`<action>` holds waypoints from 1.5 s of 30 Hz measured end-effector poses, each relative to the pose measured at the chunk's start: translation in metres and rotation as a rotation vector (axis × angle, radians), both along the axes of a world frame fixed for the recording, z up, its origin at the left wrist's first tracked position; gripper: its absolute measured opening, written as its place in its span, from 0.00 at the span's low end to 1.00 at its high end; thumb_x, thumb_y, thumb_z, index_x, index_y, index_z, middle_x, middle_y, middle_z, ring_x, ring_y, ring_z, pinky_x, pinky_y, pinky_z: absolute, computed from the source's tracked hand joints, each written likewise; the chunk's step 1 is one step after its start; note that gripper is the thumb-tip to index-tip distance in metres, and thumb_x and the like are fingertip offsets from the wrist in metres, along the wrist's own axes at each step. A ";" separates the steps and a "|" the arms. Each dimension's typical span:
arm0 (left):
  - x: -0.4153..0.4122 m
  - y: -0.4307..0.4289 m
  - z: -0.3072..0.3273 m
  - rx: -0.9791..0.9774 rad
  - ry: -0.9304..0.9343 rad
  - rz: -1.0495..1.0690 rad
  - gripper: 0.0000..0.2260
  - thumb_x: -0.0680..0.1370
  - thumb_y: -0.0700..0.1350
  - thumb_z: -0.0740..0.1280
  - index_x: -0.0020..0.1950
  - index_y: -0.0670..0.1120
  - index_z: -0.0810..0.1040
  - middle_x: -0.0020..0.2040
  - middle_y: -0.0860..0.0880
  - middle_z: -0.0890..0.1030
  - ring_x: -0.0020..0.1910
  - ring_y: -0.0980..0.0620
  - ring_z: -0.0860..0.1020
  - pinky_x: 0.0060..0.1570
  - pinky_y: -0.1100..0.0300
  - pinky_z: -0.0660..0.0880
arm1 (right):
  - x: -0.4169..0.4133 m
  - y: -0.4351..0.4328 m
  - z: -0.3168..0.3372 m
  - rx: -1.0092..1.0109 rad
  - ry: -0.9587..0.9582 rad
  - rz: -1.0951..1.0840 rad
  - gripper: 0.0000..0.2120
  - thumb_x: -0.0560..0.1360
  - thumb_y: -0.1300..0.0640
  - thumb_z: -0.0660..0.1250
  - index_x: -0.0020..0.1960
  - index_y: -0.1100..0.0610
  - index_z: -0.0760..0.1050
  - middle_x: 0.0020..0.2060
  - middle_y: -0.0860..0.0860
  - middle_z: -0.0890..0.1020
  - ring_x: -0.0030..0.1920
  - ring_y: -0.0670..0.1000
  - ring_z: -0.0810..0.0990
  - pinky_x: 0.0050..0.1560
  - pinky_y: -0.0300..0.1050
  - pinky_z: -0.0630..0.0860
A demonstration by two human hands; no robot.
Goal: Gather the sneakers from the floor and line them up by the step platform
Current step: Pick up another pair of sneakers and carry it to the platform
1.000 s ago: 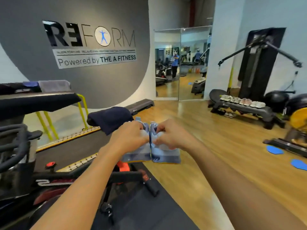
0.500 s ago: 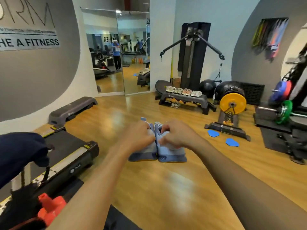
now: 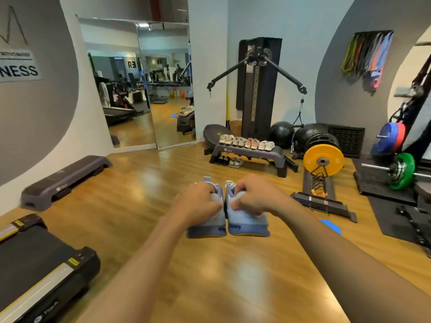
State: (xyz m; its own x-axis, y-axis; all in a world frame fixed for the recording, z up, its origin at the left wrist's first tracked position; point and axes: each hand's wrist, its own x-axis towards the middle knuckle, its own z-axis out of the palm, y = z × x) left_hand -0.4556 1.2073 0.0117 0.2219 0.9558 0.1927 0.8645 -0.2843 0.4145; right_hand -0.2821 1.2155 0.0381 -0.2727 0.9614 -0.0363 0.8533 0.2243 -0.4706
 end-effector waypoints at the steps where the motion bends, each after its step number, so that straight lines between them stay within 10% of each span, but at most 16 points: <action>1: 0.001 0.026 -0.001 0.003 0.008 0.002 0.08 0.71 0.49 0.63 0.39 0.46 0.77 0.48 0.51 0.82 0.43 0.44 0.77 0.44 0.46 0.76 | 0.001 0.025 -0.002 0.001 0.014 -0.006 0.15 0.68 0.54 0.73 0.47 0.65 0.79 0.35 0.56 0.75 0.34 0.54 0.72 0.34 0.47 0.71; 6: 0.004 0.169 -0.011 0.010 0.023 -0.054 0.10 0.72 0.48 0.63 0.44 0.45 0.81 0.49 0.47 0.83 0.47 0.44 0.79 0.46 0.47 0.77 | 0.004 0.149 -0.016 0.059 -0.031 -0.033 0.16 0.67 0.52 0.73 0.48 0.62 0.80 0.47 0.59 0.82 0.41 0.58 0.78 0.38 0.52 0.76; 23: 0.090 0.658 -0.076 -0.059 0.013 -0.280 0.10 0.73 0.50 0.65 0.33 0.55 0.67 0.54 0.53 0.78 0.41 0.46 0.73 0.34 0.58 0.64 | 0.104 0.612 -0.082 0.053 -0.019 -0.269 0.13 0.66 0.46 0.73 0.47 0.51 0.81 0.45 0.53 0.81 0.45 0.57 0.78 0.46 0.53 0.78; 29: 0.110 0.820 -0.092 -0.171 -0.034 -0.254 0.01 0.74 0.51 0.65 0.44 0.55 0.74 0.54 0.52 0.79 0.50 0.45 0.76 0.47 0.51 0.75 | 0.135 0.776 -0.100 -0.028 0.032 -0.256 0.11 0.66 0.50 0.73 0.44 0.54 0.82 0.45 0.56 0.82 0.45 0.58 0.79 0.42 0.52 0.76; 45: 0.151 1.269 -0.177 -0.240 0.093 -0.318 0.08 0.75 0.55 0.66 0.46 0.54 0.70 0.53 0.47 0.79 0.48 0.43 0.75 0.38 0.56 0.68 | 0.168 1.195 -0.181 -0.091 0.146 -0.333 0.10 0.68 0.51 0.73 0.45 0.54 0.80 0.42 0.48 0.80 0.50 0.53 0.78 0.38 0.47 0.75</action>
State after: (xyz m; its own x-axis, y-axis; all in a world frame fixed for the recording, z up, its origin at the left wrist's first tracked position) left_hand -0.3042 2.4767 -0.1656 0.5194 0.8523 -0.0620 0.7861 -0.4481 0.4257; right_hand -0.1143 2.4108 -0.1429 0.0453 0.9930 -0.1094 0.7947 -0.1022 -0.5983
